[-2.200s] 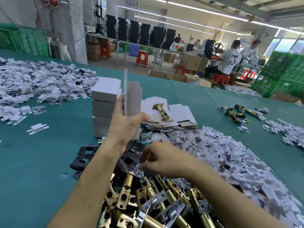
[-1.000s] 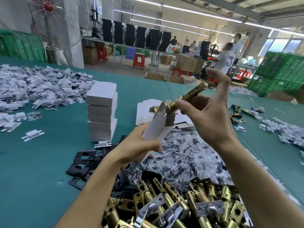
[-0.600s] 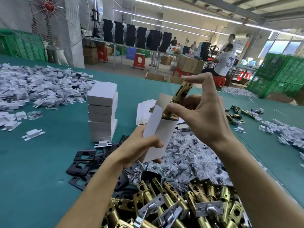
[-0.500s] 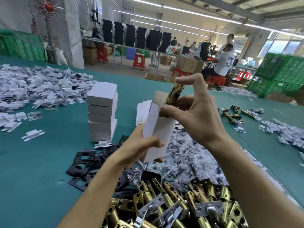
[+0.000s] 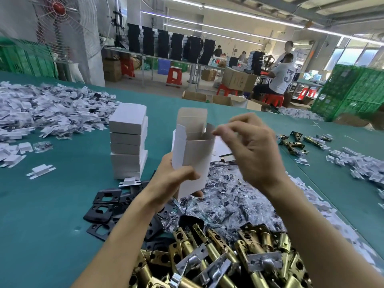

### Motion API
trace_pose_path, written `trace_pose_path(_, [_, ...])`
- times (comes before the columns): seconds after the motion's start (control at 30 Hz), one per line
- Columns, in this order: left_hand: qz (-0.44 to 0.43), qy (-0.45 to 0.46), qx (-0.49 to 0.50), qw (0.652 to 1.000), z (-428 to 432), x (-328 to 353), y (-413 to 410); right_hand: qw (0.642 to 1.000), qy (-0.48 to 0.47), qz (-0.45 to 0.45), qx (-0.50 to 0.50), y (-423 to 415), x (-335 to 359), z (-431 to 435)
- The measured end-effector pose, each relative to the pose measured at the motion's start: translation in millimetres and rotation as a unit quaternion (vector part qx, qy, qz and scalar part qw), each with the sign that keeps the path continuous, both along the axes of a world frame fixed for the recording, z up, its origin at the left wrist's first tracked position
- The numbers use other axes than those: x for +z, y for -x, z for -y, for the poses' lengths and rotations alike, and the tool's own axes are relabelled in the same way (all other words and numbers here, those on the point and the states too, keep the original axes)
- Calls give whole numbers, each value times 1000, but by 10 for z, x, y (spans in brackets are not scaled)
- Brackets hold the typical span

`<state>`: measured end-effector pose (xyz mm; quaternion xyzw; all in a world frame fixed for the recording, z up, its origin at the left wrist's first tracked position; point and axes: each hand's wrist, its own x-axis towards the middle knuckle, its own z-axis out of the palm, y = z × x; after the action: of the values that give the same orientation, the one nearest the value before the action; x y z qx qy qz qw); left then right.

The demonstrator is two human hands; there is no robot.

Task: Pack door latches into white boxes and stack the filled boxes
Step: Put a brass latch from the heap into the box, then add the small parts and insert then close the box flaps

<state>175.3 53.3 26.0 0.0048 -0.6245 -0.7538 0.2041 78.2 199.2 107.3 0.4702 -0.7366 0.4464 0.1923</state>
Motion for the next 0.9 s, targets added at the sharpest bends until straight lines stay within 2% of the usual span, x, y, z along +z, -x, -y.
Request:
trace_pose_path(0.07, [-25, -10, 5, 1000, 24, 7, -14, 996, 60, 26, -64, 201, -51, -184])
trace_pose_path(0.1, [-37, -18, 8, 999, 31, 9, -20, 992, 49, 54, -107, 338, -103, -302])
trace_pose_path(0.17, [-56, -37, 17, 998, 27, 17, -13, 971, -77, 119, -192, 633, -248, -583])
trace_pose_path(0.27, [-69, -53, 36, 996, -4, 5, 23, 892, -288, 174, -302, 962, -530, -1031])
trace_pose_path(0.33, [-70, -54, 41, 995, -31, -5, 41, 843, -356, 191, -355, 1048, -665, -1239])
trace_pose_path(0.43, [-59, -23, 35, 997, -70, -31, 60, 806, -400, 206, -385, 1064, -807, -1376])
trace_pose_path(0.6, [-42, 43, 15, 998, -151, -56, 67, 815, -394, 207, -372, 1013, -930, -1382])
trace_pose_path(0.9, [8, 55, -5, 998, -245, -62, 86, 835, -320, 185, -408, 971, -984, -1404])
